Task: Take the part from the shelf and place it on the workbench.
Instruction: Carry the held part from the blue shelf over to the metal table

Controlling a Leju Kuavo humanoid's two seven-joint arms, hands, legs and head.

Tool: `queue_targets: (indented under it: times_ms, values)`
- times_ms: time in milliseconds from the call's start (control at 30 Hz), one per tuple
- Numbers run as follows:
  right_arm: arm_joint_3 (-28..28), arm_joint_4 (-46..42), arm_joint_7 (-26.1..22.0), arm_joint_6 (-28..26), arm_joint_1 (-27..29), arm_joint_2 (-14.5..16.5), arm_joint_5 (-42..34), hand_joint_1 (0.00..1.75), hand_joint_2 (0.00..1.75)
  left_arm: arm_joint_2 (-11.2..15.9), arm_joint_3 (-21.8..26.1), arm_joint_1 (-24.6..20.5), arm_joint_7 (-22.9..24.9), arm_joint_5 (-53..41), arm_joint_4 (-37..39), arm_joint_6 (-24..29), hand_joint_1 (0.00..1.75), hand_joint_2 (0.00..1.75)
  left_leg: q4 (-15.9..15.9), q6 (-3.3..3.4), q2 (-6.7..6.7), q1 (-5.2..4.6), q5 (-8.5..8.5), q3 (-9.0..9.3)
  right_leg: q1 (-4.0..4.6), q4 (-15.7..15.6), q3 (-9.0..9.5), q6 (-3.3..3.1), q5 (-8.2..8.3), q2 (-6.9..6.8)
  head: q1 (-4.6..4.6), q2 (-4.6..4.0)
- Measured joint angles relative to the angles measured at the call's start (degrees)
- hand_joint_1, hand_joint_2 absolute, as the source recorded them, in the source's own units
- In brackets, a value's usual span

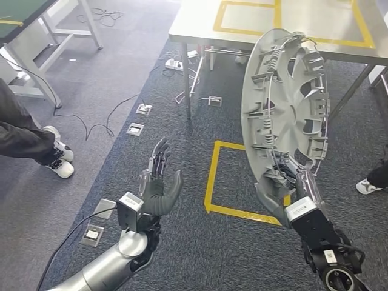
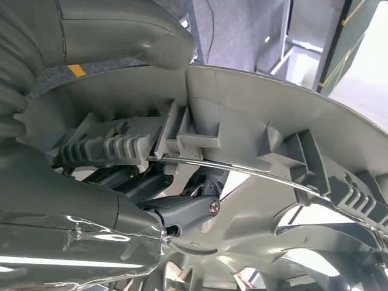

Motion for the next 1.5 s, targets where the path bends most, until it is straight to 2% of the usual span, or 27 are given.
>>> queue_targets:
  times_ms: [33,67,133,233,433,633,1500]
  values:
    - [0.1,0.1,0.0,0.0,-0.1,0.0,-0.1,1.75,1.75,0.0,0.0,0.0,0.2,0.0,0.0,0.0,0.00,1.75,0.2,-0.15,-0.31,-0.09,-0.15,0.03,0.08,-3.6,1.43,-0.26,1.52,0.21,0.09,-0.01]
    - [0.1,0.3,0.1,0.0,-0.2,0.0,-0.2,1.75,1.75,0.0,0.0,0.0,0.3,-0.1,0.0,0.0,0.00,1.75,0.3,-0.30,-0.51,-0.17,-0.23,-0.12,0.15,-6.0,2.50,-0.42,2.12,0.38,0.16,-0.01]
    - [0.2,0.6,0.1,-0.1,-0.4,0.0,-0.4,1.75,1.75,0.1,0.0,0.0,0.5,-0.1,0.0,0.0,0.00,1.75,0.6,-0.43,-0.69,-0.29,-0.19,-0.61,0.22,-7.6,3.24,-0.35,1.94,0.52,0.02,-0.01]
    - [0.3,1.0,0.1,-0.1,-0.4,0.0,-0.5,1.75,1.75,0.2,0.0,0.0,0.5,-0.2,0.0,0.0,0.00,1.75,0.4,-0.44,-0.54,-0.17,-0.10,-0.66,0.36,-7.8,3.29,-0.28,1.90,0.68,-0.26,-0.01]
    - [0.5,1.5,0.1,0.0,-0.4,0.0,-0.7,1.75,1.75,0.3,0.0,-0.1,0.7,-0.2,0.0,0.2,0.00,1.75,-0.2,-0.88,-0.50,-0.13,0.09,-0.35,0.41,-7.8,3.31,-0.74,1.84,0.70,-0.28,0.00]
    - [0.5,2.7,-0.2,-0.2,-0.6,0.0,-1.8,1.75,1.75,0.4,0.0,-0.4,1.5,0.4,0.0,0.4,0.00,1.75,-0.3,-1.09,-0.50,-0.03,0.16,-0.29,0.41,-7.8,3.31,-0.79,1.86,0.70,-0.27,-0.01]
    - [0.5,4.1,-1.3,-0.6,-0.5,0.0,-2.3,1.75,1.75,0.4,-0.4,-1.7,1.6,2.4,0.2,0.1,0.00,1.75,-0.2,-1.00,-0.50,-0.09,0.08,-0.33,0.32,-8.1,3.48,-0.75,1.92,0.68,-0.28,0.01]
